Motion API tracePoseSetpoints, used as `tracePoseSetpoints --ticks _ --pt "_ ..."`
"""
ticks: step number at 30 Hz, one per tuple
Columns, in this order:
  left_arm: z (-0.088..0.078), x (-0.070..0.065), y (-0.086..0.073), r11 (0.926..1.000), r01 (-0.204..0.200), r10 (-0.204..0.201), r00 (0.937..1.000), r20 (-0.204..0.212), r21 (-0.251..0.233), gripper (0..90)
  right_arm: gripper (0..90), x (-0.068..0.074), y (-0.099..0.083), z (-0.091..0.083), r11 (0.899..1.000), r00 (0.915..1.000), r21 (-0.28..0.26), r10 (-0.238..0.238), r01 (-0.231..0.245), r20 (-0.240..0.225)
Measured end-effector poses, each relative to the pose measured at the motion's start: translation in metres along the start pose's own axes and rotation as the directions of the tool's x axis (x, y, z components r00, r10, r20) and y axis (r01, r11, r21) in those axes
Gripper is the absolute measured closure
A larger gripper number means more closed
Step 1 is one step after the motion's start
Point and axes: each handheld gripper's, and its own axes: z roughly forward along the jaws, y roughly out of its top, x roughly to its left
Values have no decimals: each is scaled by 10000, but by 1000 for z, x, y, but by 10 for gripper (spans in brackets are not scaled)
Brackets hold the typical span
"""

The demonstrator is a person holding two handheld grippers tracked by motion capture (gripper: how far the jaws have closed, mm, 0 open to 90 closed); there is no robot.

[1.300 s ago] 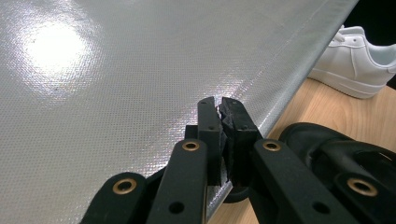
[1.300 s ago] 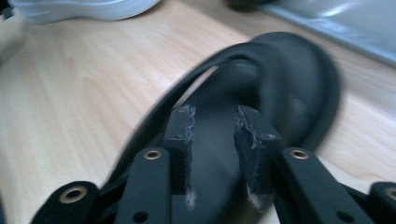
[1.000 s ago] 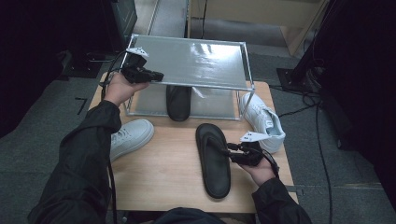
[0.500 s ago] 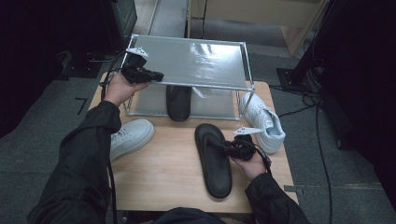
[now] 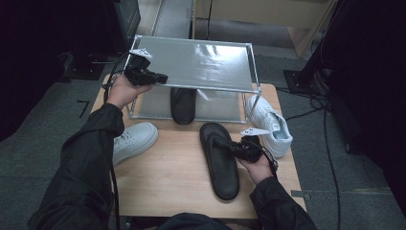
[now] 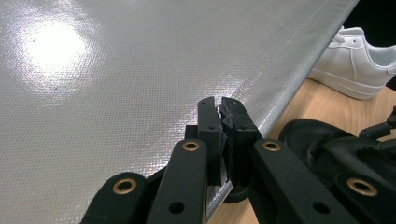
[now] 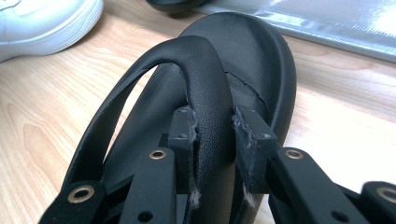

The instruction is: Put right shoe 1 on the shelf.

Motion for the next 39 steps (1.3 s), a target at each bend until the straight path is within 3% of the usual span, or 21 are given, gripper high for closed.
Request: tracePoseSetpoints --ticks 12,22,39 --pt "0 -1 0 10000 -19 19 10000 -33 14 872 703 0 37 16 9996 9993 -281 91 -81 349" --pt "0 -1 1 10000 -38 38 10000 -53 46 872 702 -13 65 40 9987 9943 -377 376 -340 999" --pt "0 -1 0 10000 -83 83 9999 -65 22 873 700 -29 81 76 9931 9810 -471 1132 -1071 1575"
